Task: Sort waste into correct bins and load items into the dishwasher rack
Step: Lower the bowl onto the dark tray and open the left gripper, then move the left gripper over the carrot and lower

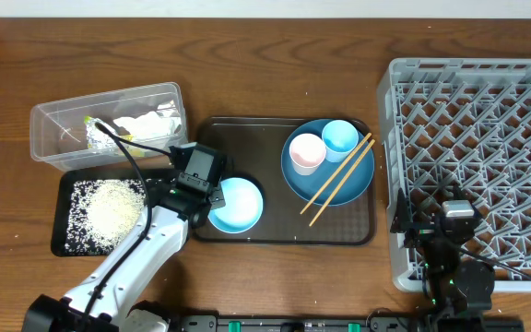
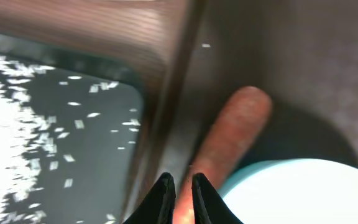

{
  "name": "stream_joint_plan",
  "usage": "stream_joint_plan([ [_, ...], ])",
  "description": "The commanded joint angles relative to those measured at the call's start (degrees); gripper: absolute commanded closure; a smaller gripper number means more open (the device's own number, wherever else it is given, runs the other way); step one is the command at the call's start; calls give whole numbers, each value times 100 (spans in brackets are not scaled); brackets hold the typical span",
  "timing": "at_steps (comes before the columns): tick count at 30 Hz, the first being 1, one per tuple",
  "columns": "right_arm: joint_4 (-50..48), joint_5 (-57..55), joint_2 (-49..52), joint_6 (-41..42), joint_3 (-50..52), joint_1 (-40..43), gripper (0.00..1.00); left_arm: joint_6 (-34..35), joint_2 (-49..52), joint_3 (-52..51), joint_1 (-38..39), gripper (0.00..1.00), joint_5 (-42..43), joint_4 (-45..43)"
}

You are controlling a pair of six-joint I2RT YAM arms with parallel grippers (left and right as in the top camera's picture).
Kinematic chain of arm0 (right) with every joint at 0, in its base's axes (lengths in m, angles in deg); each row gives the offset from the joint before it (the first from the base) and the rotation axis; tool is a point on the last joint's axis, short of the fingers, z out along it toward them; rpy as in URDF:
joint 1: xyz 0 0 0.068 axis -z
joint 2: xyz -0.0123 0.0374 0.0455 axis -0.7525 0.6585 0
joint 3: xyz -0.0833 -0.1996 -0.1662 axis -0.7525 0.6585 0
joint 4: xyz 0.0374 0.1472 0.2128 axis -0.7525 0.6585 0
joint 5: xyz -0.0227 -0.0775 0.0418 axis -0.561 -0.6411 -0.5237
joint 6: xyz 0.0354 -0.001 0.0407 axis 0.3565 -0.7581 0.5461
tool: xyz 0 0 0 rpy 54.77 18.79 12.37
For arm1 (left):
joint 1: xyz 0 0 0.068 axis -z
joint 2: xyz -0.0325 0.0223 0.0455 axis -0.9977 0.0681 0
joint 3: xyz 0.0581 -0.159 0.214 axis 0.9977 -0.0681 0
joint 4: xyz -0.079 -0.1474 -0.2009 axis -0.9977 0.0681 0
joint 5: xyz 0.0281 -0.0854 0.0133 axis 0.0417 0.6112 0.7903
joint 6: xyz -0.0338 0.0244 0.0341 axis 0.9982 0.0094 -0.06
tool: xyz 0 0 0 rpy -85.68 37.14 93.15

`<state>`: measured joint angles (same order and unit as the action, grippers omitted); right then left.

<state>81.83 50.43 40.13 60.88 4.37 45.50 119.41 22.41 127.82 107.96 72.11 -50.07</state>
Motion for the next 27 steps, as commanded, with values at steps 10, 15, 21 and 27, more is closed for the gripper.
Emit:
stream_joint_plan([
  [10,24,15,4,79,7,63,1,44,17,46,9,85,855,-50],
  [15,24,15,4,79,7,63,1,44,17,46,9,85,931,-72],
  [21,24,15,4,79,7,63,1,42,17,46,9,85,1038,-116],
  [27,24,15,4,79,7,63,1,-437,7,50,7,83,981,-238],
])
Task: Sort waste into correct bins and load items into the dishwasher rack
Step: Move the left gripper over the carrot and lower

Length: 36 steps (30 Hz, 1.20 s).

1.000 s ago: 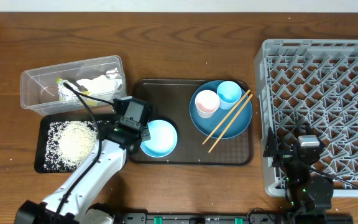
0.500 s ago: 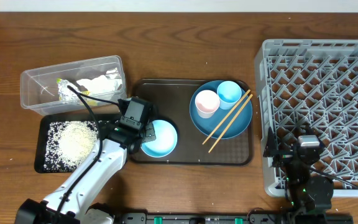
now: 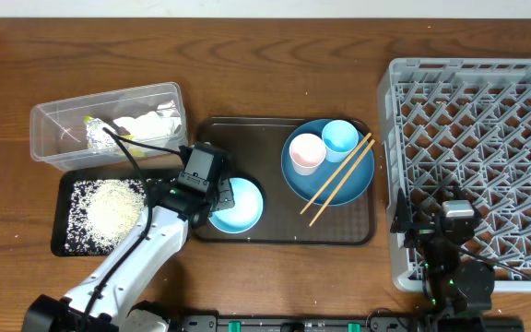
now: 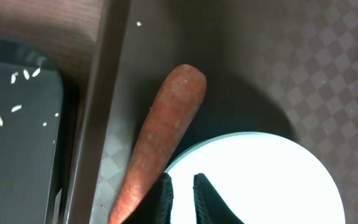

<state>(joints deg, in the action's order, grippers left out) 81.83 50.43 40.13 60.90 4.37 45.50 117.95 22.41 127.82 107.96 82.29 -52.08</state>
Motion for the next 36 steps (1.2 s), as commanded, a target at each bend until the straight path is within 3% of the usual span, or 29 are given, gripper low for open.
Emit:
stream_joint_plan([
  [1,24,15,4,76,7,63,1,-326,-11,57,4,83,-160,-35],
  [7,24,15,4,76,7,63,1,-321,-520,68,7,87,-1309,289],
  [10,24,15,4,76,7,63,1,-317,-667,68,7,87,-1364,433],
  [12,24,15,4,76,7,63,1,-295,-621,66,7,94,-1362,461],
  [22,24,15,4,76,7,63,1,-282,219,68,7,94,-1357,219],
  [25,24,15,4,76,7,63,1,-282,280,68,7,94,-1231,173],
  [32,24,15,4,76,7,61,1,-284,280,66,7,90,46,-7],
  [36,24,15,4,76,7,63,1,-286,280,66,9,90,238,-44],
])
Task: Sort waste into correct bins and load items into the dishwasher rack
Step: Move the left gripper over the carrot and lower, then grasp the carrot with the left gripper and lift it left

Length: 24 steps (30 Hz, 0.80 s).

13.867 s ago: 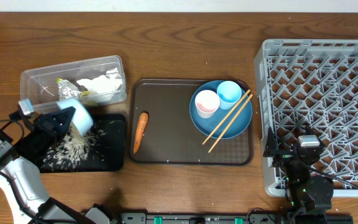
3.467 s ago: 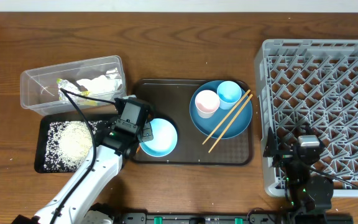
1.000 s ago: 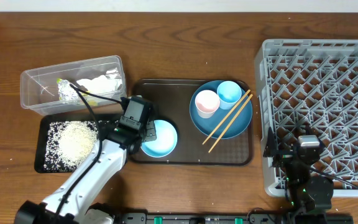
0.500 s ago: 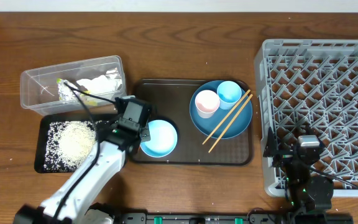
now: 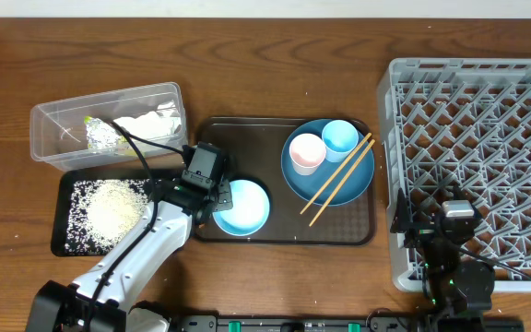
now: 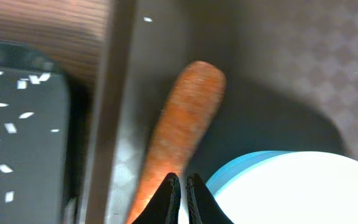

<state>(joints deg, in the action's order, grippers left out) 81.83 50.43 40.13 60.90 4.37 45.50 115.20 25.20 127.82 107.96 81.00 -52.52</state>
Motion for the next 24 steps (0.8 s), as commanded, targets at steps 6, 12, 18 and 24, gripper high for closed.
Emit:
stream_joint_plan([
  [6,24,15,4,76,7,63,1,-11,0,68,9,90,433,-17],
  [12,24,15,4,76,7,63,1,-146,0,68,9,90,1021,-177],
  [18,24,15,4,76,7,63,1,-750,0,66,7,78,1355,-299],
  [24,24,15,4,76,7,63,1,-807,-4,66,7,60,518,-251],
])
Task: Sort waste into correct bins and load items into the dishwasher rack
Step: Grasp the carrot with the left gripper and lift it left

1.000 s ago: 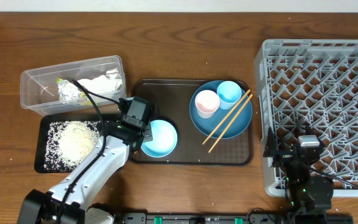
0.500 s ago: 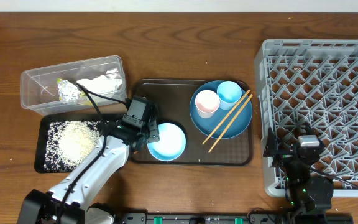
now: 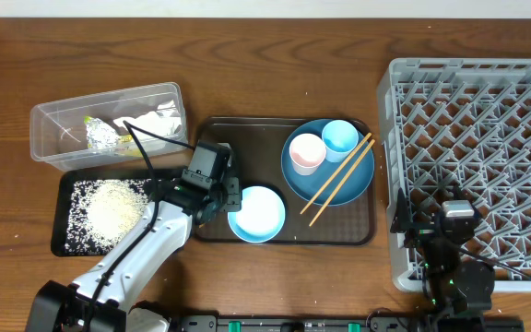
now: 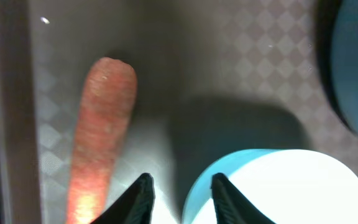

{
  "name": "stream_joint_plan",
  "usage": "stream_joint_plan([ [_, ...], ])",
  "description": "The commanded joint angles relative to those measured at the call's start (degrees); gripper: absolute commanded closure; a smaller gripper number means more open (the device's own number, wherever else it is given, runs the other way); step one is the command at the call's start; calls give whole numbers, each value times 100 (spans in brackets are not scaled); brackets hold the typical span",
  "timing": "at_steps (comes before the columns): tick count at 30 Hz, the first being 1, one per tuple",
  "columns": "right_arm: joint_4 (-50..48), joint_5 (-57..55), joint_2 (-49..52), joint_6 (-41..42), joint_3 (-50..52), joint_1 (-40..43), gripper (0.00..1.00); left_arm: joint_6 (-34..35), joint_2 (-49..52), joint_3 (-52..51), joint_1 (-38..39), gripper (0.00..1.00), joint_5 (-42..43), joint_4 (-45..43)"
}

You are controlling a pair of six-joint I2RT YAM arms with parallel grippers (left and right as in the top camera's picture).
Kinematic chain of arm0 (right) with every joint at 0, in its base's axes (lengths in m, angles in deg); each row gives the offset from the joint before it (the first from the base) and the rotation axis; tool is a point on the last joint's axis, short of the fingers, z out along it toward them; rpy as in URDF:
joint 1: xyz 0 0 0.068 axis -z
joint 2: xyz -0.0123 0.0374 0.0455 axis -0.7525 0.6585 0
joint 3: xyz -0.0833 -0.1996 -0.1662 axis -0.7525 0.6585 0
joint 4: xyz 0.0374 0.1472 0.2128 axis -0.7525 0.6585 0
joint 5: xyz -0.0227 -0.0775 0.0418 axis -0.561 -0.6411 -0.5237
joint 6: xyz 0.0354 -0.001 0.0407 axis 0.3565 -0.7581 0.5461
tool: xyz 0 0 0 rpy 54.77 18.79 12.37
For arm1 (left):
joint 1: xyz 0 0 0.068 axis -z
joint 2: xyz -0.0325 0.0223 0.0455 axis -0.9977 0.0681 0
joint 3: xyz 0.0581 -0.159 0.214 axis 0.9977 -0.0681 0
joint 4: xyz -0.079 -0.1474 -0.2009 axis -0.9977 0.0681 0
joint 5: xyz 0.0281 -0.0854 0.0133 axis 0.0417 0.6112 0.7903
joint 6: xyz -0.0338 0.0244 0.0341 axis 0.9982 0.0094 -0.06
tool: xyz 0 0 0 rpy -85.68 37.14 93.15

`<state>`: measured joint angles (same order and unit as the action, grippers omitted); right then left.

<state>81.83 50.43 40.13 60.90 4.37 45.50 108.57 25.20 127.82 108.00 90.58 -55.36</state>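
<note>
An orange carrot (image 4: 101,124) lies along the left side of the dark tray (image 3: 247,129). To its right sits a small light-blue bowl (image 3: 256,213). My left gripper (image 4: 181,183) is open low over the tray, one finger beside the carrot and the other over the bowl's left rim (image 4: 194,186), holding nothing. In the overhead view the left gripper (image 3: 218,195) hides the carrot. A large blue plate (image 3: 358,184) carries a pink cup (image 3: 306,152), a blue cup (image 3: 339,138) and chopsticks (image 3: 339,180). My right gripper (image 3: 456,221) rests at the rack's front-left corner.
The grey dishwasher rack (image 3: 477,157) fills the right side. A clear bin (image 3: 63,124) with scraps stands at the back left. In front of it lies a black tray (image 3: 67,240) with rice. A cable runs from the left arm over the bin.
My left gripper has gone from shut to open and sits a little further right. The light-blue bowl has shifted right and slightly nearer on the tray. The right arm is unchanged.
At first my left gripper was shut at the tray's left edge beside the carrot and bowl. Then it was shut at the bowl's rim. The bowl then stood slightly further right each time; now the gripper is open between carrot and bowl.
</note>
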Motion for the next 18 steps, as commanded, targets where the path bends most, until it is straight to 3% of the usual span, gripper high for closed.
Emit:
stream_joint_plan([
  [1,24,15,4,76,7,63,1,-144,-4,68,2,57,-501,33],
  [4,24,15,4,76,7,63,1,-243,-4,68,2,53,-785,31],
  [9,24,15,4,76,7,63,1,-1178,-2,66,2,53,-927,31],
  [18,24,15,4,76,7,63,1,-1410,153,66,-76,53,-927,48],
])
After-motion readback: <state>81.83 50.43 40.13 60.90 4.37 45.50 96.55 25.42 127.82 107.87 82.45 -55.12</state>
